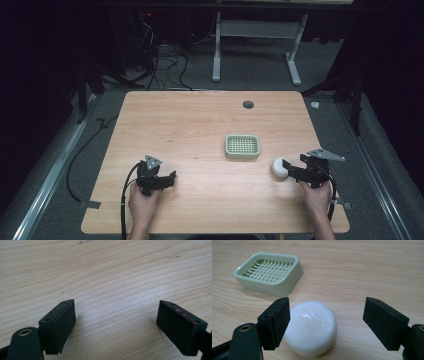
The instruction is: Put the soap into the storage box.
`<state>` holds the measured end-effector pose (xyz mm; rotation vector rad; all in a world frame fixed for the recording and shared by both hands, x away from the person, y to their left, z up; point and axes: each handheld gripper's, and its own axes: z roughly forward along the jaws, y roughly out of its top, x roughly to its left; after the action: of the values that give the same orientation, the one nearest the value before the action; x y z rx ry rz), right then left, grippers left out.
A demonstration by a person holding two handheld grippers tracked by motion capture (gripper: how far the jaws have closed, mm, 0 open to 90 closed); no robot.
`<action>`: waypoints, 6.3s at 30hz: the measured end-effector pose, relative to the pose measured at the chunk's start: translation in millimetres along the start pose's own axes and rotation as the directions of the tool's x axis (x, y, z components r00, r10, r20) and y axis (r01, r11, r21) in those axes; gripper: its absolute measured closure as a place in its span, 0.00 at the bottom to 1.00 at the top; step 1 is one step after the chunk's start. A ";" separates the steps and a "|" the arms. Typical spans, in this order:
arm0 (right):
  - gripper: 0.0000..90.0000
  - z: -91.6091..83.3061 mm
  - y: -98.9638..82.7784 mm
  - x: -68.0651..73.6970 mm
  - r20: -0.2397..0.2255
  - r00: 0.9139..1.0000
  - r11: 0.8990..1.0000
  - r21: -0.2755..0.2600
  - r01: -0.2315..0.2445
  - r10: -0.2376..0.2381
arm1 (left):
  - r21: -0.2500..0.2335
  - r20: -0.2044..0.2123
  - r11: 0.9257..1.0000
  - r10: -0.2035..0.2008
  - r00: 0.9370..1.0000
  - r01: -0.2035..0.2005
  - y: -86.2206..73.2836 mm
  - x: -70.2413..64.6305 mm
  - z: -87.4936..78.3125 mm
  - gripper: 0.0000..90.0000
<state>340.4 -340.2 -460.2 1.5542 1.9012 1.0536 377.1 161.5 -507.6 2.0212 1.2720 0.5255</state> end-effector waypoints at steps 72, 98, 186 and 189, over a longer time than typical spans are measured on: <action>0.27 38.3 -25.8 21.4 0.023 0.992 0.984 0.134 0.118 -0.122 | 0.000 0.000 1.000 0.000 1.000 0.000 0.0 0.0 0.0 0.18; 0.27 37.3 -24.3 21.3 0.017 0.993 0.983 0.145 0.112 -0.116 | 0.000 0.000 1.000 0.000 1.000 0.000 0.0 0.0 0.0 0.18; 0.27 27.2 28.8 51.7 -0.153 0.977 0.986 0.047 0.160 -0.152 | 0.000 0.000 1.000 0.000 1.000 0.000 0.0 0.0 0.0 0.18; 0.27 27.5 30.3 52.7 -0.156 0.975 0.985 0.046 0.164 -0.155 | 0.000 0.000 1.000 0.000 1.000 0.000 0.0 0.0 0.0 0.18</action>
<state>366.2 -280.2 -446.7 1.3586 2.1385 1.0808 377.1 161.5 -507.6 2.0212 1.2722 0.5254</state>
